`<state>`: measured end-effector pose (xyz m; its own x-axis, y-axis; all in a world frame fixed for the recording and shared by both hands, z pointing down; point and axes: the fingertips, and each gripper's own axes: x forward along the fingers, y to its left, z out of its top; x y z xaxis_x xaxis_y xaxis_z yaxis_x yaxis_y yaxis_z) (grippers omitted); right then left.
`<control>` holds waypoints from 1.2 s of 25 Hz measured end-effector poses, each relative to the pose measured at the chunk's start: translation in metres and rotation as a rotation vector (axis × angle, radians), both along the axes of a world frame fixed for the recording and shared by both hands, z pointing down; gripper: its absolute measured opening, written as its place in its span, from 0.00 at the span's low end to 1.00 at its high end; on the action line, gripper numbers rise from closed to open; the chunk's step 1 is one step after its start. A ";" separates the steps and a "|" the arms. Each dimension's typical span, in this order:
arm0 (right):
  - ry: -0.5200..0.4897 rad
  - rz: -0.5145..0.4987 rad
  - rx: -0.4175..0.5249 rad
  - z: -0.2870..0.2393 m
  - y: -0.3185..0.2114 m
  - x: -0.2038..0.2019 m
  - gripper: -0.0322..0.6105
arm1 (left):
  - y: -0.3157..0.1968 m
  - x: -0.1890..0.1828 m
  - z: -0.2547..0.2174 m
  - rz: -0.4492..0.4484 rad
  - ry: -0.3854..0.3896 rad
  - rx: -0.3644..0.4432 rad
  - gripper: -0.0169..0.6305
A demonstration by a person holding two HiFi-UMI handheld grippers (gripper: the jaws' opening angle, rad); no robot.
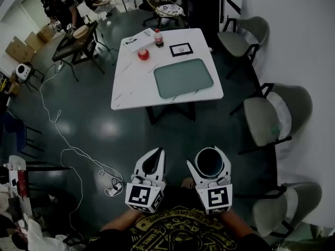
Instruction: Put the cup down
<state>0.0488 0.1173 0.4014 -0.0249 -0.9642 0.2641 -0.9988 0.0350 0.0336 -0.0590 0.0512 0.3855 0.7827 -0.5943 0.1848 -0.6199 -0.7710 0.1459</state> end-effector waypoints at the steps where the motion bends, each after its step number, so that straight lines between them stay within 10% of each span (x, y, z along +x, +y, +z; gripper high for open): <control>1: -0.002 -0.005 -0.001 0.001 0.000 0.000 0.62 | 0.000 0.000 -0.001 -0.005 0.000 0.002 0.04; 30: 0.002 0.030 -0.074 0.018 -0.098 0.024 0.62 | -0.106 0.031 0.010 0.022 -0.047 0.021 0.04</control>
<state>0.0733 0.0198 0.4195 0.0041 -0.9422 0.3351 -0.9994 0.0076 0.0337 -0.0282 -0.0547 0.3950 0.7863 -0.5812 0.2094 -0.6086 -0.7871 0.1006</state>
